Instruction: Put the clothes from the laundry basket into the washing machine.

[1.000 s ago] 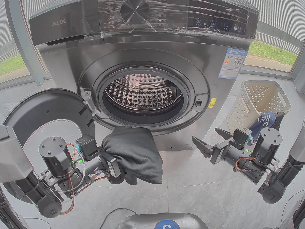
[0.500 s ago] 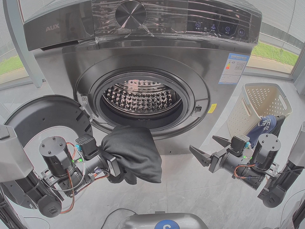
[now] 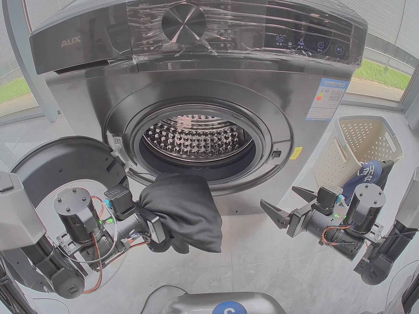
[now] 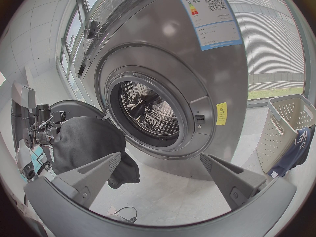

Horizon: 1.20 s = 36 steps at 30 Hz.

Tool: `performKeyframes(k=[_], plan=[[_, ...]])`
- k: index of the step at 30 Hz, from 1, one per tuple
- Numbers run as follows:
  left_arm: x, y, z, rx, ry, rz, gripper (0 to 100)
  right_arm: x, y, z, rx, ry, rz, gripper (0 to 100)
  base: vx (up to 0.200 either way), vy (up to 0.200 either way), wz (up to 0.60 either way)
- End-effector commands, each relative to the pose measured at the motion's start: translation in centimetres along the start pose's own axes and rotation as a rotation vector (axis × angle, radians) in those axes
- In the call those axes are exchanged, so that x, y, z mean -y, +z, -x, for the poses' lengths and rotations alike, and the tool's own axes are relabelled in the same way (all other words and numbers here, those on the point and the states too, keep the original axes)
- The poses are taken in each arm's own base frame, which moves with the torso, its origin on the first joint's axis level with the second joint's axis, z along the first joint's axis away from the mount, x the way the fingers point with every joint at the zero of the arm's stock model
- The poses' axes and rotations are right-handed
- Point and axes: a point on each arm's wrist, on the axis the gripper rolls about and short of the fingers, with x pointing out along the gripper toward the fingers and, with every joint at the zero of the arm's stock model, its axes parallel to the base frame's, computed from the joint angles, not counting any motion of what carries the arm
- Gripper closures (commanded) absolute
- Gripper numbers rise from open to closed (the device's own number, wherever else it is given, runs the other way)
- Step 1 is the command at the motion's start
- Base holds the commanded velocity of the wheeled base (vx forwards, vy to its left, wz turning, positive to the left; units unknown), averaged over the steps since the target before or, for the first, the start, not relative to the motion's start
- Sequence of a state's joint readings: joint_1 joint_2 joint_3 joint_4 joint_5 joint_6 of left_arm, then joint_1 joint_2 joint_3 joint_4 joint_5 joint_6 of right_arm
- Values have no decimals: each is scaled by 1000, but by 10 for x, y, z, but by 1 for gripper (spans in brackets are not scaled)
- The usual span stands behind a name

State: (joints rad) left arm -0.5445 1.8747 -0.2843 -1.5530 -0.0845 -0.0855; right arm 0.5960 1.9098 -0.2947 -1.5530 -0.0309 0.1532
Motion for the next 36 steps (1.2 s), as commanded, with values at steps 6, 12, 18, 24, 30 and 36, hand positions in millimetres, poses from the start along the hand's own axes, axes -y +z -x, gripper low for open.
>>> performKeyframes(k=[6, 12, 18, 24, 30, 36], plan=[[1, -1, 0, -3, -3, 0, 100, 0, 1, 0, 13, 3, -1, 0, 0, 0, 0], [1, -2, -1, -7, -2, -1, 100, -1, 1, 0, 14, 5, -1, 0, 0, 0, 0], [1, -1, -1, -1, -1, -1, 100, 0, 1, 0, 14, 3, -1, 0, 0, -167, 0], [1, -2, -1, -7, -2, -1, 100, -1, 1, 0, 13, 4, 0, 0, 0, -33, 0], [1, -2, -1, -7, -2, -1, 100, -1, 1, 0, 11, 4, 0, 0, 0, 0, 0], [1, -3, -2, -9, -1, 1, 100, -1, 0, 0, 9, 5, 0, 0, 167, 0, 0]])
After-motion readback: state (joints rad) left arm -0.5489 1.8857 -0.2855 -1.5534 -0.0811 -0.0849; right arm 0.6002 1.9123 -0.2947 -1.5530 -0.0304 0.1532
